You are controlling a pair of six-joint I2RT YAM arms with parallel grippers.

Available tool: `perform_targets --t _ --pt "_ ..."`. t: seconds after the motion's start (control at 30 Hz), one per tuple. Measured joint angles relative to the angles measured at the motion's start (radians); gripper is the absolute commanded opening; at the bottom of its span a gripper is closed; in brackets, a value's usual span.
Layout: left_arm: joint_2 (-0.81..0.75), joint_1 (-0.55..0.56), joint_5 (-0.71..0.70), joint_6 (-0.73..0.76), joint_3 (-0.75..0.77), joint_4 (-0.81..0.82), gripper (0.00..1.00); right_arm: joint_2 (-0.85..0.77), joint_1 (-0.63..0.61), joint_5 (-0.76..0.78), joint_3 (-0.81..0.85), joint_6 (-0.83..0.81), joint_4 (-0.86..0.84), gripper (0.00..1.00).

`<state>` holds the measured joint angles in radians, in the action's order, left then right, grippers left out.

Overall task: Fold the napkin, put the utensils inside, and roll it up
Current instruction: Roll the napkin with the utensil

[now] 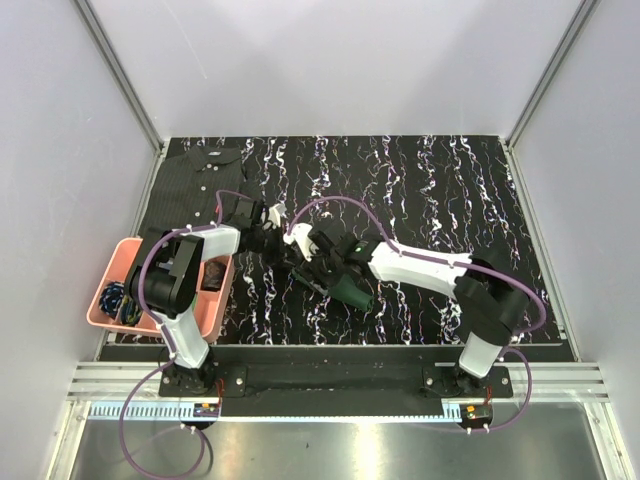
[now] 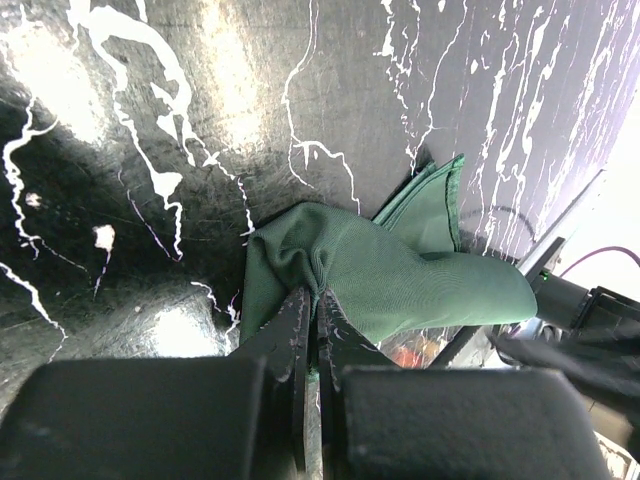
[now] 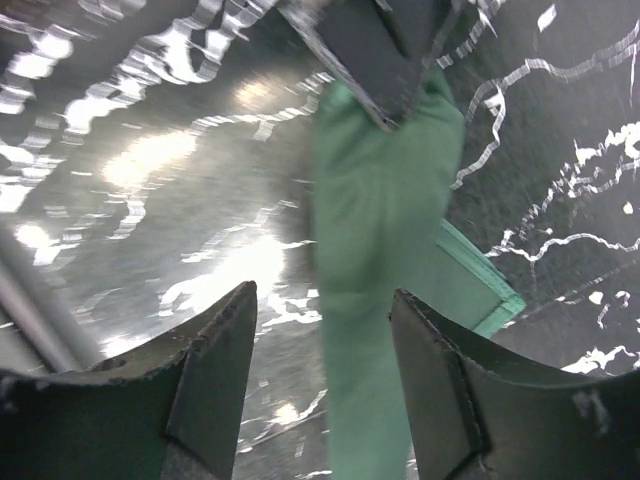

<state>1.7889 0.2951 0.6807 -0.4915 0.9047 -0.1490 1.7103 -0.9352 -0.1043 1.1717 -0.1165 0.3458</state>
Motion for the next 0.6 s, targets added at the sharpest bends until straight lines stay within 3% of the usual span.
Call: perform_targets --t 0.4,0.6 --pt "0.000 0.000 0.001 0.001 0.013 -0.023 0.00 0.094 -0.010 0.103 -0.005 -0.060 0.000 0.63" --pt "0.000 0.000 0.006 -0.001 0.026 -0.031 0.24 0.132 -0.010 0.131 -0.024 -0.069 -0.004 0.67"
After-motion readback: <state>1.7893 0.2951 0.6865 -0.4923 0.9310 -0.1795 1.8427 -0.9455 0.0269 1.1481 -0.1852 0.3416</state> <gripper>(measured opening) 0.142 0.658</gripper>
